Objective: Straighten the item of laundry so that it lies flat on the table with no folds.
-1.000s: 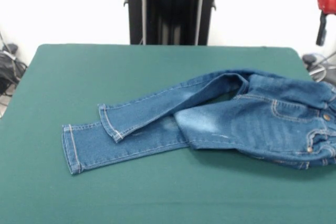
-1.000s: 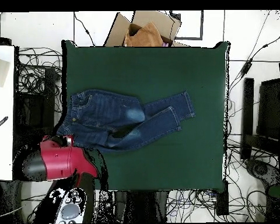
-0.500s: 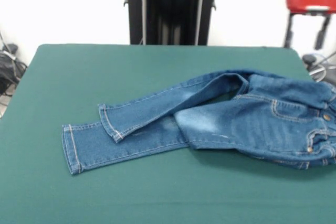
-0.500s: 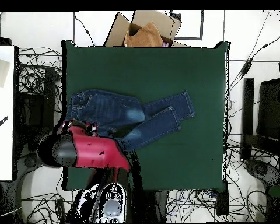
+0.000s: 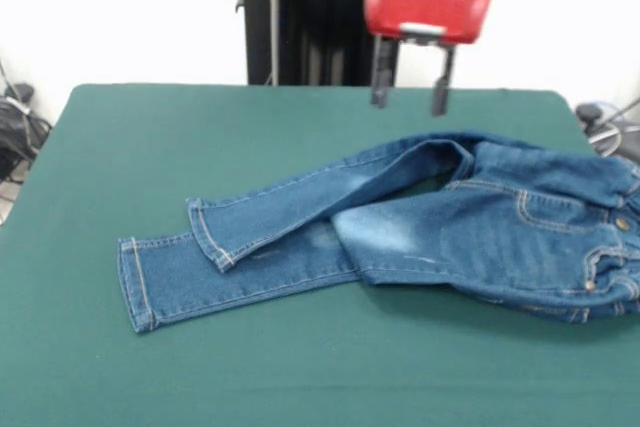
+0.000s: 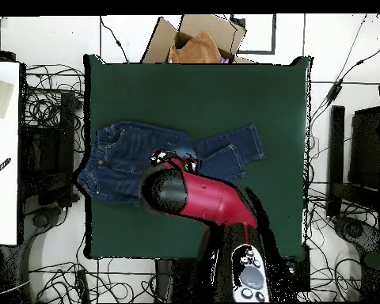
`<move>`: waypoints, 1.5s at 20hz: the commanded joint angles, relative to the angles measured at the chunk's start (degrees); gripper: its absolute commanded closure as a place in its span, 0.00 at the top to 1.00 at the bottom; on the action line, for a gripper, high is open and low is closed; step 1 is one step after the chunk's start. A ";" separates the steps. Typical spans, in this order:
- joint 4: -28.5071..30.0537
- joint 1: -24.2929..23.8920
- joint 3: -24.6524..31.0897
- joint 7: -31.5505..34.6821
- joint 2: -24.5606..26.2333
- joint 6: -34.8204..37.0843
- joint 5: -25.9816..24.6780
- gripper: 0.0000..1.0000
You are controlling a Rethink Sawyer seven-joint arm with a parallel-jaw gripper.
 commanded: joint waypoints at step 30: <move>-0.49 -13.42 15.59 -1.69 10.70 0.57 -17.72 1.00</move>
